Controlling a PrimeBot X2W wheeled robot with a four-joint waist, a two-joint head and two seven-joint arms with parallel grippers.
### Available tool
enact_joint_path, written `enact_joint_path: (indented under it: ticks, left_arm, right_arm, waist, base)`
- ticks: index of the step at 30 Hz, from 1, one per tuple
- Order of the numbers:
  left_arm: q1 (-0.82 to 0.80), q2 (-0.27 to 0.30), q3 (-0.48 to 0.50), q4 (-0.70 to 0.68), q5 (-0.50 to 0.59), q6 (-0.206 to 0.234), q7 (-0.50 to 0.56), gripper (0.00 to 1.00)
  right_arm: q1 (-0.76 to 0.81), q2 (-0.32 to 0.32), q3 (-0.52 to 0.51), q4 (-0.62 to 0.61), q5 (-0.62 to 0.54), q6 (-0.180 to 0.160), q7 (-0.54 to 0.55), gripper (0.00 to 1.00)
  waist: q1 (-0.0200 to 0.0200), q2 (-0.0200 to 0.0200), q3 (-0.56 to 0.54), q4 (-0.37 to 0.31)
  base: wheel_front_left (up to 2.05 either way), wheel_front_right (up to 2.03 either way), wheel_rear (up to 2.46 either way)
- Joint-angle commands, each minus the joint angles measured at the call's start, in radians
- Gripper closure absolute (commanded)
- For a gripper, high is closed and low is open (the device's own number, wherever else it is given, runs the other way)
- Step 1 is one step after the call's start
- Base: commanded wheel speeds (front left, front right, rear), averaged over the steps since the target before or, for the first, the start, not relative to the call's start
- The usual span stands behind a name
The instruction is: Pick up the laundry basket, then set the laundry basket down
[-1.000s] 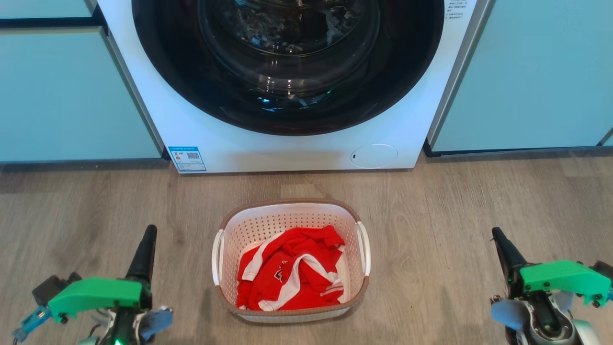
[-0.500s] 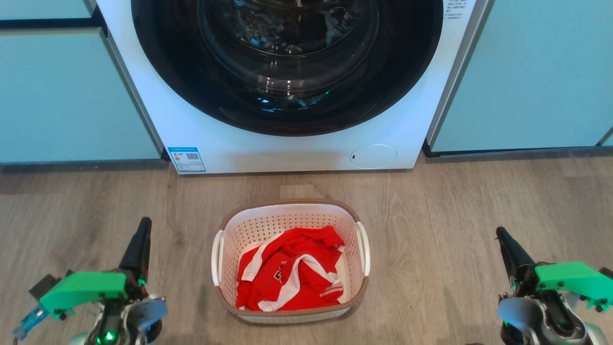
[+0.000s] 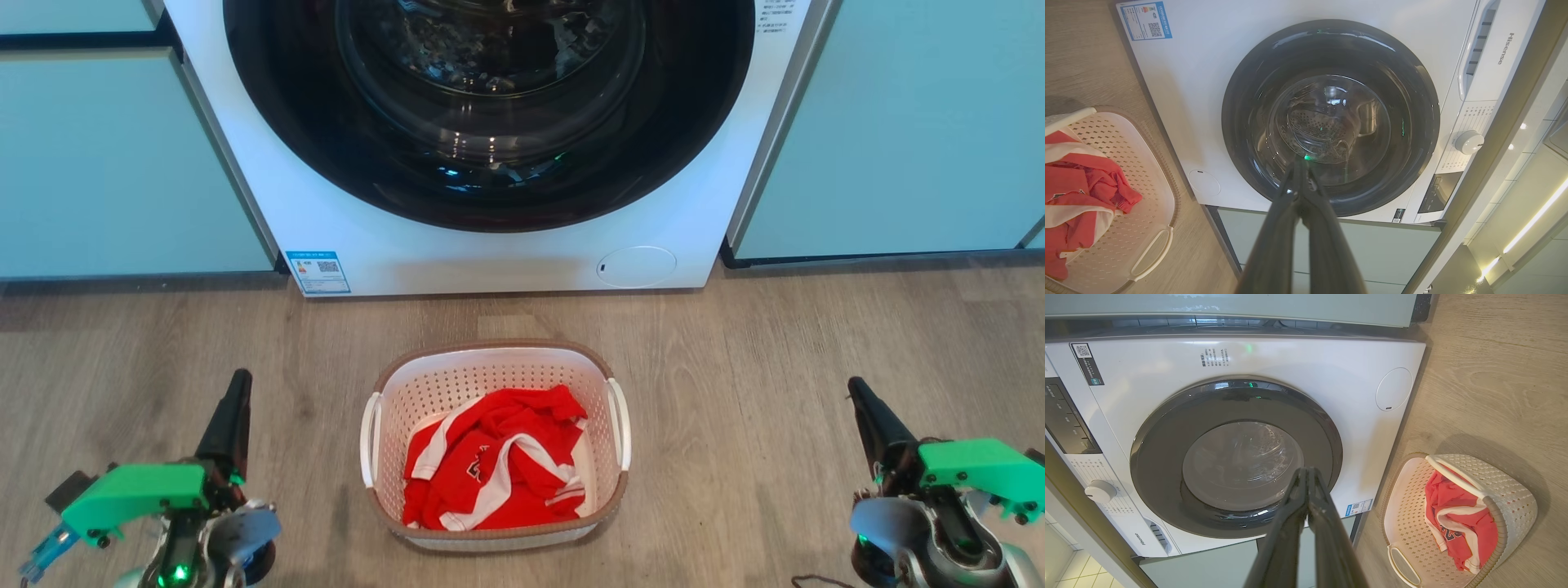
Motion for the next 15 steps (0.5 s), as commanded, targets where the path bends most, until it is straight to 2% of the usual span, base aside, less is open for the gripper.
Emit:
enact_joint_path:
  ticks: [1, 15]
  left_arm:
    - [-0.057, 0.012, 0.036, -0.030, 0.000, -0.007, 0.007, 1.00]
    - [-0.058, 0.008, 0.042, -0.030, 0.005, -0.007, 0.011, 1.00]
  right_arm:
    - [-0.046, -0.010, 0.015, -0.032, 0.002, 0.007, 0.006, 1.00]
    - [-0.046, -0.006, 0.010, -0.032, -0.002, 0.007, 0.010, 1.00]
  waist:
    - [0.0000, 0.0000, 0.000, 0.000]
    - [0.0000, 0.0000, 0.000, 0.000]
  base:
    - [0.00, 0.00, 0.00]
    - [0.00, 0.00, 0.00]
